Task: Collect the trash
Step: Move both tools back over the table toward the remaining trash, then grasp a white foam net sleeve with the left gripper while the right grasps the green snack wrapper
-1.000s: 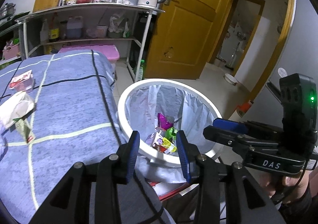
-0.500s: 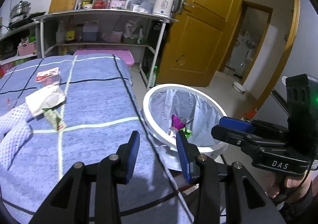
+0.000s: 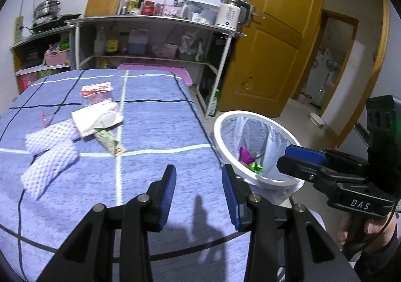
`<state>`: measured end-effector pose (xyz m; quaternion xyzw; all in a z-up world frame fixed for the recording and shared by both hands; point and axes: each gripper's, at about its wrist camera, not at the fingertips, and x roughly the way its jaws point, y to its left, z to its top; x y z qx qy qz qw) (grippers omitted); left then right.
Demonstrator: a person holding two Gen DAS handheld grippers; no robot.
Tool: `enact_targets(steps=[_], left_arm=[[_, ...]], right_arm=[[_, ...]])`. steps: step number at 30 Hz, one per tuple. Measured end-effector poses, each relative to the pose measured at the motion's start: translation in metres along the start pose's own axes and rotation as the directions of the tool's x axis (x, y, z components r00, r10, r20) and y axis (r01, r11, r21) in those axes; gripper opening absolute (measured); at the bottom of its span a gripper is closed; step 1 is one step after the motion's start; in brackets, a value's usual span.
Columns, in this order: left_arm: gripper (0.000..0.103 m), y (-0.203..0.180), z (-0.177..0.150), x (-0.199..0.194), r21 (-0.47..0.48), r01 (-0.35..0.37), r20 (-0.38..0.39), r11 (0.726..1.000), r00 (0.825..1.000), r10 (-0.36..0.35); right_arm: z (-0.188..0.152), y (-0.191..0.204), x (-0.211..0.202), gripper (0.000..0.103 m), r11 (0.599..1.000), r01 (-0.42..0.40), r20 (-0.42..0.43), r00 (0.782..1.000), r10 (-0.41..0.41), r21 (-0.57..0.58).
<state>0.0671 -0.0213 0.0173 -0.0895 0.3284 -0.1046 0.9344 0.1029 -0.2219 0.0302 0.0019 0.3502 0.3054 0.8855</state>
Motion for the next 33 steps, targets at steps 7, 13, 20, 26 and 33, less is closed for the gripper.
enact_targets(steps=[7, 13, 20, 26, 33], left_arm=[[0.04, 0.025, -0.005, -0.012, -0.034, -0.051, 0.015, 0.998, 0.999, 0.052], [0.045, 0.053, -0.008, -0.019, -0.066, -0.108, 0.021, 0.992, 0.994, 0.109], [0.05, 0.084, -0.006, -0.024, -0.095, -0.172, 0.029, 0.98, 0.984, 0.176], [0.051, 0.109, -0.003, -0.021, -0.105, -0.225, 0.025, 0.969, 0.973, 0.228], [0.056, 0.141, 0.0, -0.013, -0.112, -0.286, 0.011, 0.952, 0.957, 0.289]], right_arm=[[0.007, 0.016, 0.016, 0.042, 0.999, -0.042, -0.031, 0.999, 0.041, -0.027], [0.013, 0.029, 0.031, 0.042, 0.996, -0.071, -0.053, 0.996, 0.069, -0.047], [0.025, 0.038, 0.044, 0.049, 0.994, -0.083, -0.058, 0.995, 0.079, -0.072], [0.034, 0.046, 0.059, 0.049, 0.992, -0.093, -0.08, 0.993, 0.086, -0.086], [0.041, 0.054, 0.082, 0.049, 0.99, -0.113, -0.119, 0.988, 0.102, -0.09]])
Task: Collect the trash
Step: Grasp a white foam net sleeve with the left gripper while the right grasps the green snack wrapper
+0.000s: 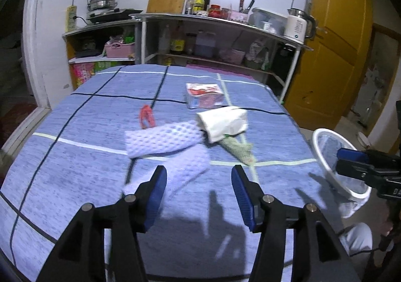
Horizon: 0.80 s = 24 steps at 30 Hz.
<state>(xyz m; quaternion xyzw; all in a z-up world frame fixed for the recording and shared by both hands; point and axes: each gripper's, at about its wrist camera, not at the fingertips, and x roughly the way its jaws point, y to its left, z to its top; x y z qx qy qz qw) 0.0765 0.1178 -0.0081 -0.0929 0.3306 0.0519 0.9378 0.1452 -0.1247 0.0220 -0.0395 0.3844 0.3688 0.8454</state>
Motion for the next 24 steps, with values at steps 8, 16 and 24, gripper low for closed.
enact_targets(steps=[8, 16, 24], left_arm=[[0.059, 0.022, 0.003, 0.024, 0.016, -0.028, -0.025, 0.999, 0.999, 0.028], [0.059, 0.034, 0.0, 0.041, 0.025, -0.003, -0.07, 1.0, 0.998, 0.005], [0.05, 0.027, -0.007, 0.048, 0.052, 0.034, -0.105, 0.998, 0.994, -0.028]], right_arm=[[0.014, 0.006, 0.03, 0.049, 1.0, -0.014, -0.037, 0.999, 0.013, -0.016], [0.027, 0.015, 0.066, 0.049, 0.999, -0.029, -0.088, 0.996, 0.025, -0.043], [0.038, 0.023, 0.102, 0.049, 0.997, -0.023, -0.138, 0.99, 0.012, -0.078]])
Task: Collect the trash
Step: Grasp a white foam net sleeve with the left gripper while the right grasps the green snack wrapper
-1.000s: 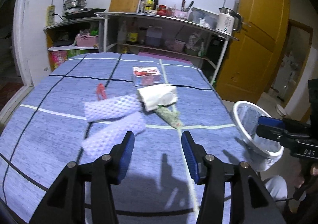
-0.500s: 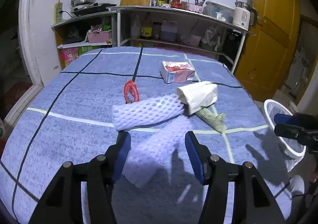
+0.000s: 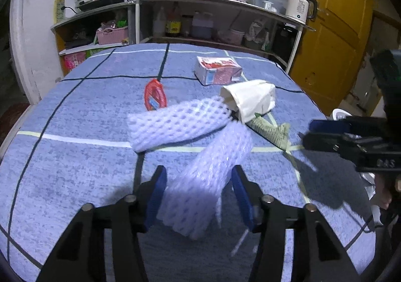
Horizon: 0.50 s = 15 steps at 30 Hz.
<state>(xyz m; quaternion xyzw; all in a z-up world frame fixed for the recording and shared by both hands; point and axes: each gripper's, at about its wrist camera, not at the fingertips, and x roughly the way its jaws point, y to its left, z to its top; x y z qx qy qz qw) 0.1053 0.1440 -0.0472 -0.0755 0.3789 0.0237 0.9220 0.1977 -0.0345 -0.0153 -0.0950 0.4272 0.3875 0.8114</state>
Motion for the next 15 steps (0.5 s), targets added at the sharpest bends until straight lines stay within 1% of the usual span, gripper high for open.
enact_targets(steps=[2, 5, 10, 11, 12, 13, 14, 15], left_arm=[[0.046, -0.001, -0.002, 0.001, 0.002, -0.013, -0.006, 1.0, 1.0, 0.013], [0.041, -0.001, -0.003, -0.001, -0.005, -0.013, -0.003, 1.0, 1.0, 0.013], [0.035, 0.0, -0.007, -0.005, -0.022, -0.007, 0.002, 1.0, 1.0, 0.007], [0.034, 0.001, -0.008, -0.005, -0.026, -0.006, 0.003, 1.0, 1.0, 0.006], [0.034, 0.001, -0.009, -0.006, -0.03, -0.005, 0.004, 1.0, 1.0, 0.005], [0.033, 0.002, -0.009, -0.006, -0.034, -0.006, 0.006, 0.999, 1.0, 0.007], [0.032, 0.002, -0.009, -0.006, -0.039, -0.008, 0.006, 0.999, 1.0, 0.008], [0.031, 0.002, -0.009, -0.006, -0.043, -0.009, 0.007, 0.999, 1.0, 0.009]], right_arm=[[0.004, 0.001, 0.006, 0.049, 1.0, 0.003, -0.009, 1.0, -0.003, -0.001], [0.009, 0.001, 0.017, 0.049, 1.0, 0.006, -0.023, 1.0, -0.006, -0.003], [0.013, 0.003, 0.034, 0.049, 1.0, 0.002, -0.049, 0.999, -0.003, -0.014], [0.013, 0.005, 0.037, 0.047, 1.0, 0.003, -0.053, 0.999, -0.004, -0.021], [0.013, 0.007, 0.039, 0.04, 1.0, 0.008, -0.055, 0.998, -0.009, -0.03], [0.013, 0.008, 0.04, 0.036, 0.999, 0.012, -0.055, 0.998, -0.014, -0.036], [0.013, 0.009, 0.041, 0.029, 0.999, 0.021, -0.054, 0.998, -0.024, -0.047], [0.013, 0.01, 0.042, 0.028, 0.998, 0.028, -0.052, 0.998, -0.031, -0.054]])
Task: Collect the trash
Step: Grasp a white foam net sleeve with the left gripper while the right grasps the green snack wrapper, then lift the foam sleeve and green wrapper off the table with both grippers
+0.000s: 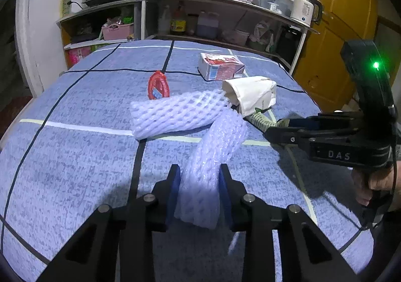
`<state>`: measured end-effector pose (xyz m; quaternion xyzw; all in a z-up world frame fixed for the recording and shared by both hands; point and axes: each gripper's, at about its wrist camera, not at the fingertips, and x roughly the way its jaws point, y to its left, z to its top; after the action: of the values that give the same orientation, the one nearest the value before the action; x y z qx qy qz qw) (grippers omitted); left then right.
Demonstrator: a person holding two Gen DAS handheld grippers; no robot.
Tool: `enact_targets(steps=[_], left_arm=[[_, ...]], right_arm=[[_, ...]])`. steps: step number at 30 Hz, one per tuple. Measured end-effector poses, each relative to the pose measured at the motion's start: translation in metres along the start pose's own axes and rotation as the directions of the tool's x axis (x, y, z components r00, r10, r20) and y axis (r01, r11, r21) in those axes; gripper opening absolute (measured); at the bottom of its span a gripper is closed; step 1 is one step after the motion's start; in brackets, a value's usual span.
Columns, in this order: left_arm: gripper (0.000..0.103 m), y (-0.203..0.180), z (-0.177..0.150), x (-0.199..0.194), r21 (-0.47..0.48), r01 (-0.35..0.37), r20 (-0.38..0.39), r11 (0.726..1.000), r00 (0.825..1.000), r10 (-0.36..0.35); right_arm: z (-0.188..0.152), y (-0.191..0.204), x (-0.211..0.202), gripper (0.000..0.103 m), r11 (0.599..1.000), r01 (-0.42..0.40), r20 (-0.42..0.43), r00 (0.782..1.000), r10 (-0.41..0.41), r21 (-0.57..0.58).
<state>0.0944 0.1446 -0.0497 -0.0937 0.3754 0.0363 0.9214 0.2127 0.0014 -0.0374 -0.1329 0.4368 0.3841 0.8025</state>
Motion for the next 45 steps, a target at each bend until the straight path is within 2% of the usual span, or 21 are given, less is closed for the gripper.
enact_targets(steps=[10, 30, 40, 45], left_arm=[[0.028, -0.009, -0.005, -0.007, -0.021, 0.012, 0.0, 1.0, 1.0, -0.012], [0.026, -0.052, -0.024, -0.045, -0.014, 0.052, 0.009, 0.999, 0.999, -0.052], [0.026, -0.065, -0.026, -0.064, -0.007, 0.056, 0.032, 0.998, 0.998, -0.056], [0.026, -0.073, -0.03, -0.07, 0.0, 0.081, 0.036, 0.997, 0.996, -0.081]], right_arm=[[-0.016, -0.001, -0.015, 0.024, 1.0, -0.012, 0.013, 1.0, 0.012, 0.008], [-0.075, 0.005, -0.081, 0.024, 0.996, -0.062, 0.066, 0.996, 0.058, 0.06], [-0.109, 0.007, -0.097, 0.024, 0.996, -0.058, 0.041, 0.998, 0.055, 0.071], [-0.124, 0.007, -0.1, 0.024, 0.996, -0.046, 0.018, 0.999, 0.045, 0.077]])
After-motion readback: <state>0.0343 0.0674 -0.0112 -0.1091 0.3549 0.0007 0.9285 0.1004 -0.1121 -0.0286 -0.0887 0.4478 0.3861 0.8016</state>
